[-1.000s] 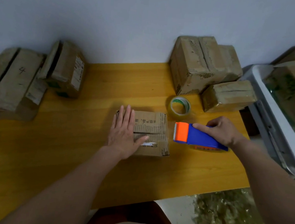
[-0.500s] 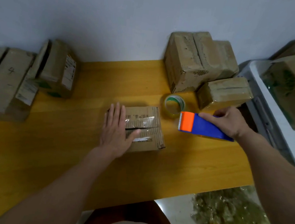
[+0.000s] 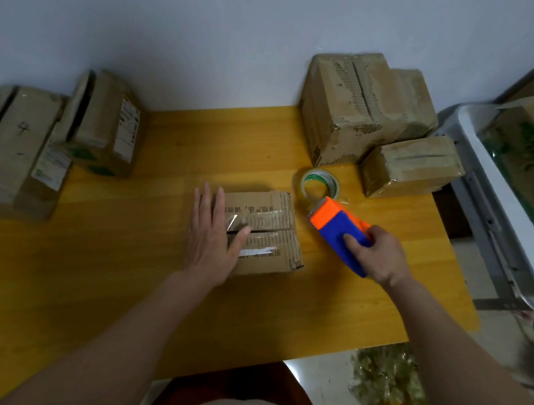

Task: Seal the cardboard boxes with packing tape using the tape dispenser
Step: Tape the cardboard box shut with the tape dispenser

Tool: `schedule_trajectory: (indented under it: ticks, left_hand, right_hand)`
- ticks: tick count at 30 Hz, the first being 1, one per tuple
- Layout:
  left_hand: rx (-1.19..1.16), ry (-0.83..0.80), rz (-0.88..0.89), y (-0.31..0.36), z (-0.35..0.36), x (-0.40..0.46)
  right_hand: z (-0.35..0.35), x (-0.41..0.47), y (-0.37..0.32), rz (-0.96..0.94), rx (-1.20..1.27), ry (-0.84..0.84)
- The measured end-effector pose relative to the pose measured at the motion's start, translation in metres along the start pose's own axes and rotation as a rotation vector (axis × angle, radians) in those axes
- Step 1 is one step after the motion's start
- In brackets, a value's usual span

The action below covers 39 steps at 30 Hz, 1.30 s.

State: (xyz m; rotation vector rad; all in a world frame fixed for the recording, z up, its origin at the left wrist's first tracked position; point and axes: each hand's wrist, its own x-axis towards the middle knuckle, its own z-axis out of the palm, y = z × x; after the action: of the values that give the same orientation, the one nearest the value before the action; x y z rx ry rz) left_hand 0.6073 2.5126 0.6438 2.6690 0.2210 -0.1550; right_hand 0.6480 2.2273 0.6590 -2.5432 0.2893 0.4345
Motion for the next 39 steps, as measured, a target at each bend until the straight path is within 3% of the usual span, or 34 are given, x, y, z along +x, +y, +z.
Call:
schedule_trajectory:
  ticks: [6, 10, 13, 17, 19, 22, 25, 31, 39]
  left_hand:
    - [-0.145, 0.048, -0.041, -0.003, 0.000, -0.007]
    - [-0.217, 0.053, -0.063, -0.003, 0.000, -0.010]
    - [-0.244, 0.067, -0.052, -0.003, -0.001, -0.011]
    - [-0.270, 0.070, -0.046, -0.006, -0.002, -0.014]
    - [-0.292, 0.055, -0.019, -0.009, -0.002, -0.017]
    - [-0.312, -0.003, 0.012, -0.013, -0.002, -0.022]
    - [-0.294, -0.024, 0.040, -0.016, -0.003, -0.022]
    - [-0.309, -0.023, 0.037, -0.019, -0.002, -0.021]
    - [-0.481, -0.041, -0.028, -0.018, -0.002, -0.021]
  right_hand:
    - [0.035, -0.018, 0.008, -0.101, -0.006, 0.088]
    - [0.046, -0.024, 0.002, -0.072, -0.217, 0.159]
    - [0.061, -0.033, -0.001, -0.042, -0.299, 0.097]
    - [0.063, -0.036, -0.008, 0.082, -0.160, -0.003]
    - [0.055, -0.034, -0.020, -0.012, -0.098, 0.127]
    - [0.042, -0.026, -0.056, -0.345, -0.065, 0.251]
    - [0.038, -0.006, -0.098, -0.509, -0.190, 0.035]
    - [0.030, 0.018, -0.131, -0.399, -0.385, -0.269]
    - [0.023, 0.022, -0.133, -0.299, -0.071, -0.292]
